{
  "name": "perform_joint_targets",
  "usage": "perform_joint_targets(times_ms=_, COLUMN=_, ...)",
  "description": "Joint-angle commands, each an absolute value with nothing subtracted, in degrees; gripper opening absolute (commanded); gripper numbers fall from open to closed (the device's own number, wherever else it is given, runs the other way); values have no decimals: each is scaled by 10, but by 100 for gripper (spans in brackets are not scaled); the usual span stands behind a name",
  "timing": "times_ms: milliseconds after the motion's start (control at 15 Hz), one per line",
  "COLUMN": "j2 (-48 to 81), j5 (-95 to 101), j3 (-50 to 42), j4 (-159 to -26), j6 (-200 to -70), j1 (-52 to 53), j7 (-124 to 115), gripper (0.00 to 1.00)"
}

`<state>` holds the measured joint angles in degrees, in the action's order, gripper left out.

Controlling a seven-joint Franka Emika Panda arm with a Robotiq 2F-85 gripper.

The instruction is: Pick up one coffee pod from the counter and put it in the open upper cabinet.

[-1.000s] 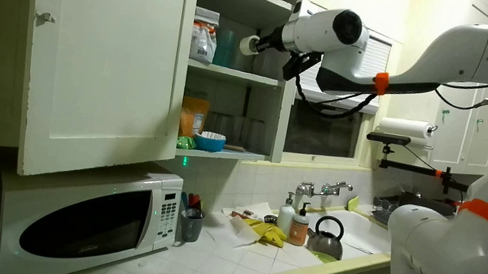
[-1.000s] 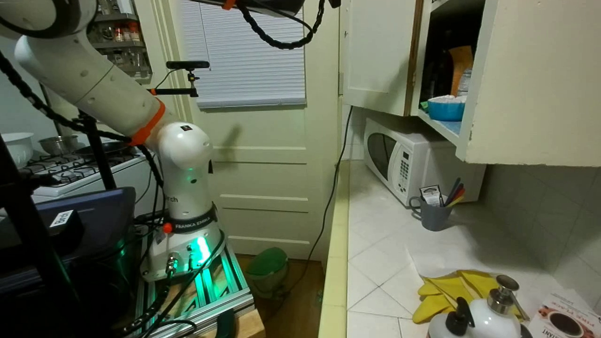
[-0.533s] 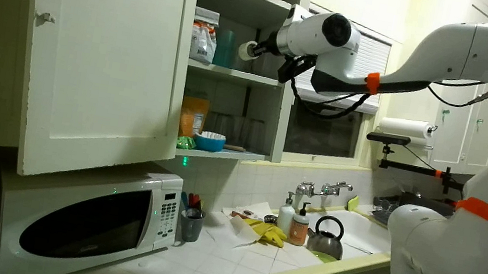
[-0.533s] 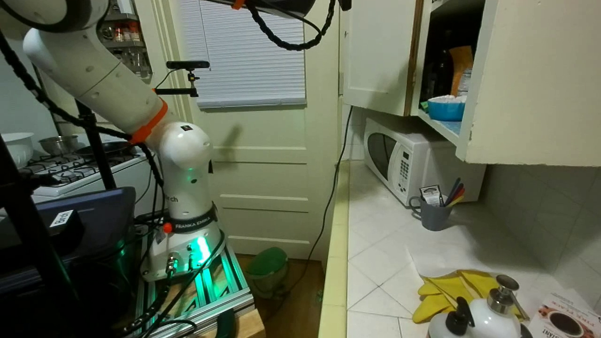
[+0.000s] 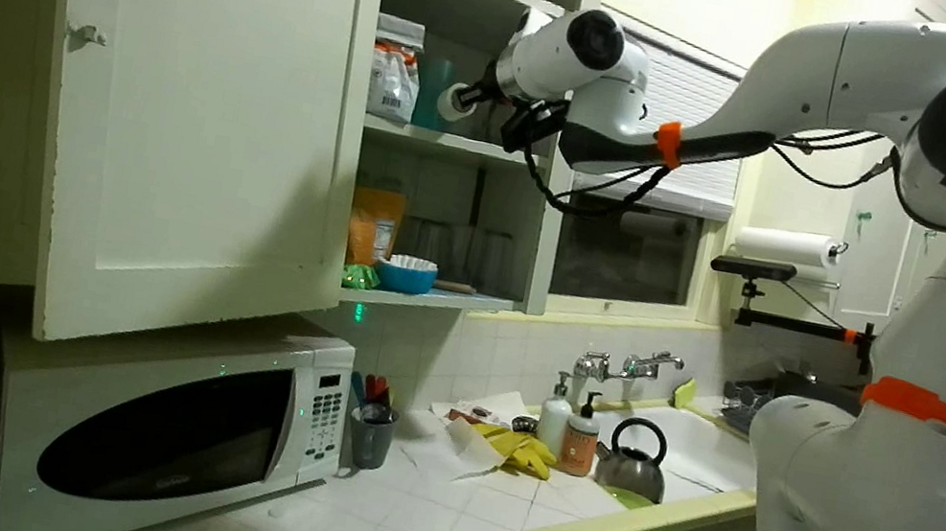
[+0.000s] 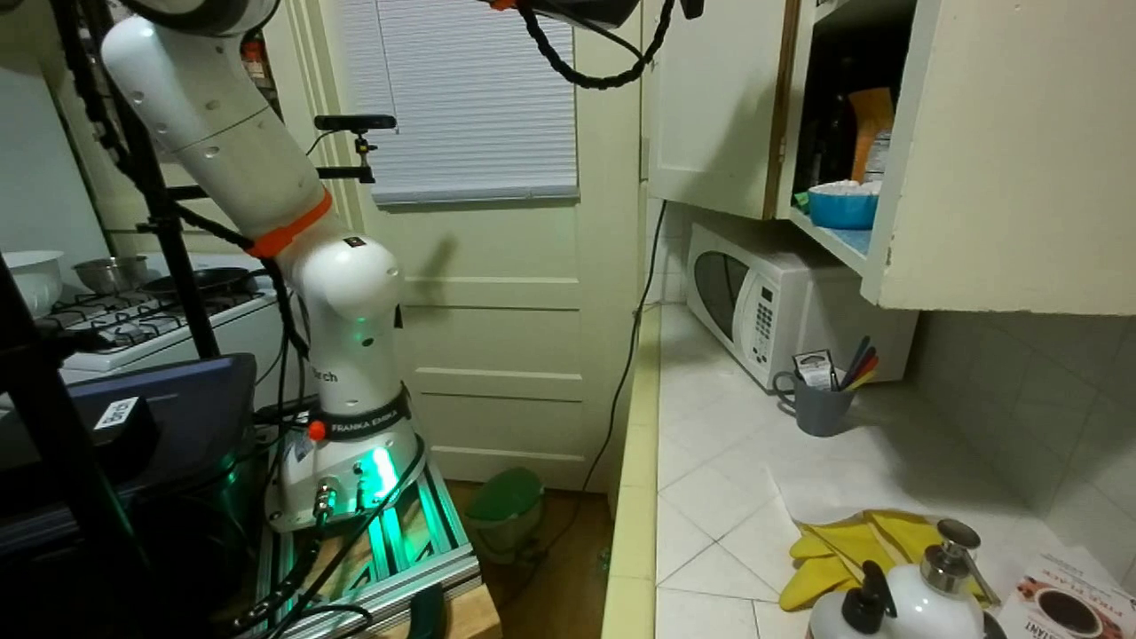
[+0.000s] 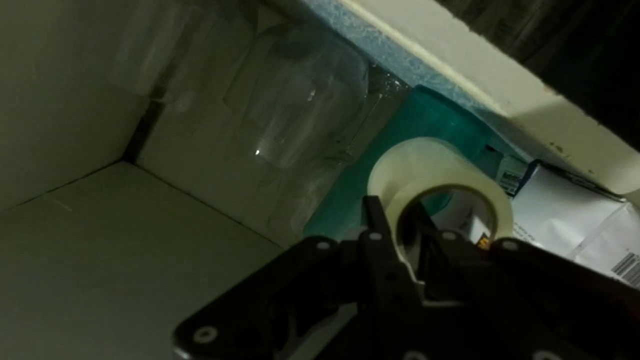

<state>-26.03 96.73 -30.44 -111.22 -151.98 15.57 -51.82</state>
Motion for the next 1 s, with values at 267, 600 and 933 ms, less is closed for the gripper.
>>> perform_joint_targets(times_ms=267, j2=-181, j5=860, j3=-332, j4=-1053, j6=-1545, j1=157, j7=-484, gripper=3)
perform_joint_targets(times_ms=600, j2=-155, j5=823, j3=-344, j4=-1033, j6=-1567, j1=151, j7=-477, gripper=3)
perform_joint_targets(times_ms=933, j2=-130, j5=786, j3=-367, j4=-1013, j6=-1601, j1=154, j7=-462, gripper=3)
